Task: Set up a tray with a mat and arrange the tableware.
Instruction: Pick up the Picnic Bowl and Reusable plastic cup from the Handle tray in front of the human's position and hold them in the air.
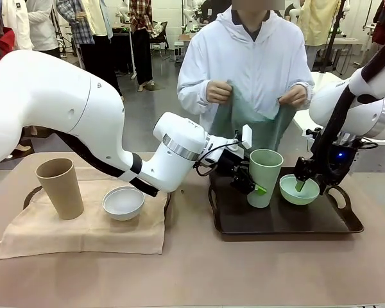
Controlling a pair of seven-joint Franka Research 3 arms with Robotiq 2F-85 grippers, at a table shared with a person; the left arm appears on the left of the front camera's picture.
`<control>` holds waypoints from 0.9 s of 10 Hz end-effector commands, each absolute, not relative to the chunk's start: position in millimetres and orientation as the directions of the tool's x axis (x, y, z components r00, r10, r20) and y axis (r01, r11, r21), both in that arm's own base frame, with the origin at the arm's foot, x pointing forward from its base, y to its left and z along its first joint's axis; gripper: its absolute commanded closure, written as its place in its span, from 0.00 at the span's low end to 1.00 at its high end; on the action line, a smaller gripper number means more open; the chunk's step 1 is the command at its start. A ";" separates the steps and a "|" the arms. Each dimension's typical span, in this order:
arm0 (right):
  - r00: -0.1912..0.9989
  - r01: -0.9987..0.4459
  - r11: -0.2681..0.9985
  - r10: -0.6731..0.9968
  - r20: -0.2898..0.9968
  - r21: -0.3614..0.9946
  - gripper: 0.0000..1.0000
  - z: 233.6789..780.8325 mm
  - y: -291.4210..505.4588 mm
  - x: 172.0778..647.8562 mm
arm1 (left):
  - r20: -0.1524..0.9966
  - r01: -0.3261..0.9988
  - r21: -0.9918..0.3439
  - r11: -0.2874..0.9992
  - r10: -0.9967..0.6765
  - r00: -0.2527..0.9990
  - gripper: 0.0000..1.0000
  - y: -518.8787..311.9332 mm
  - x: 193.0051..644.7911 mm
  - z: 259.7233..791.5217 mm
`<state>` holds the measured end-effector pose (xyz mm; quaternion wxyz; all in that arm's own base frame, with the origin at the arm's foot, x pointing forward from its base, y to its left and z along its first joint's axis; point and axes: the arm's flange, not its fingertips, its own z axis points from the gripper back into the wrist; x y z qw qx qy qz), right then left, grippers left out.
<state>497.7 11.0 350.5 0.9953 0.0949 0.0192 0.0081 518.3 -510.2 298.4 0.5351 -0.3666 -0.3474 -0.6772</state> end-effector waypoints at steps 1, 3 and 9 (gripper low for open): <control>0.999 -0.023 0.976 0.033 -0.042 0.215 1.00 351.0 6.7 501.9 | 0.884 0.982 0.065 -0.175 -0.447 -0.138 1.00 -513.0 518.7 300.9; 0.999 -0.022 0.977 0.032 -0.044 0.214 1.00 350.7 4.5 501.0 | 0.884 0.984 0.060 -0.166 -0.449 -0.130 1.00 -513.5 518.9 301.9; 0.998 -0.020 0.980 0.031 -0.051 0.198 1.00 351.1 2.3 499.4 | 0.885 0.988 0.056 -0.146 -0.451 -0.116 1.00 -509.9 519.0 305.2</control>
